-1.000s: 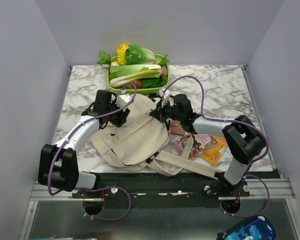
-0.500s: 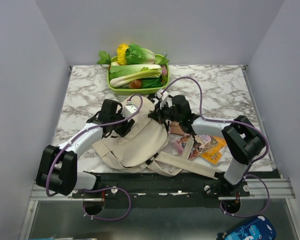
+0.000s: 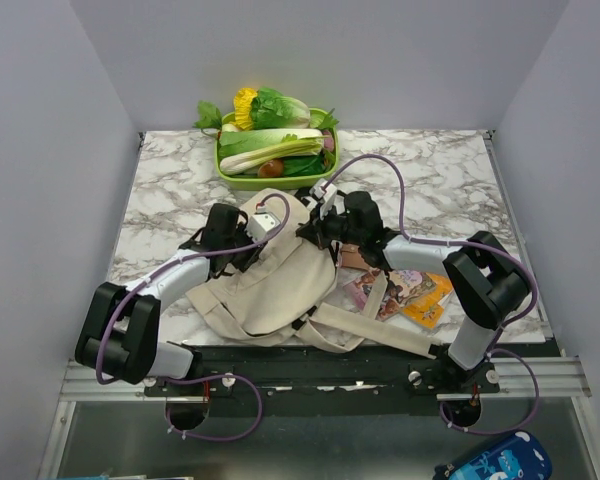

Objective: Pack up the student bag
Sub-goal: Unzip the student bag at the center of the board.

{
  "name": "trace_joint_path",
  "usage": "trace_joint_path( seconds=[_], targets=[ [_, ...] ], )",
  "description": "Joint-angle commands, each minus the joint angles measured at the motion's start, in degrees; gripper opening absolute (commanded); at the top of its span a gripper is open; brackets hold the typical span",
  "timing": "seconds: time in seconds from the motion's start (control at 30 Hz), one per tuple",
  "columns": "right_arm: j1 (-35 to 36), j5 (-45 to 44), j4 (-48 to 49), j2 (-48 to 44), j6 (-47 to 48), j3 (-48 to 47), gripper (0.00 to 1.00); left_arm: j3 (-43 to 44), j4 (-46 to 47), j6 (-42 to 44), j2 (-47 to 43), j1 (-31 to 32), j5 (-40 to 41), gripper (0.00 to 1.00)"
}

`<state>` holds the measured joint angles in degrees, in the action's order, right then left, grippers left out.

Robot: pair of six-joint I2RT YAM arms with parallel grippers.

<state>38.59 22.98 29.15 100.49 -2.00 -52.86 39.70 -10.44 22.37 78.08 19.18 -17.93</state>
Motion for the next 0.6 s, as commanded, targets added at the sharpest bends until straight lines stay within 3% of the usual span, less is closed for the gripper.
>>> trace_joint_path(
  seconds=[0.0, 0.03, 0.07, 0.4, 0.5, 0.57],
  targets=[
    [0.35, 1.71, 3.11, -1.87, 0.24, 1.53, 0.01, -2.08, 4.89, -0.13, 1.20, 0.25, 7.82, 0.25],
    [0.35, 1.89, 3.11, -1.96, 0.24, 1.62, 0.01, -2.09, 5.25, -0.40, 0.67, 0.33, 8.09, 0.08],
    [0.35, 1.89, 3.02, -1.96, 0.33, 1.71, 0.01, -2.17, 5.43, -0.83, 0.14, 0.33, 8.26, 0.00],
    [0.44, 0.14, 1.88, -2.05, 3.93, 2.67, 0.01, 4.49, -1.33, -6.37, -6.10, -1.69, 6.87, 0.00],
    [0.44, -1.10, 1.35, -2.05, 4.55, 3.03, 0.03, 7.13, -4.32, -8.74, -6.71, -3.27, 3.62, 0.00],
    [0.44, -1.89, 1.09, -1.79, 4.46, 2.77, 0.13, 8.19, -6.08, -9.62, -6.98, -3.71, 2.47, 0.00]
  ],
)
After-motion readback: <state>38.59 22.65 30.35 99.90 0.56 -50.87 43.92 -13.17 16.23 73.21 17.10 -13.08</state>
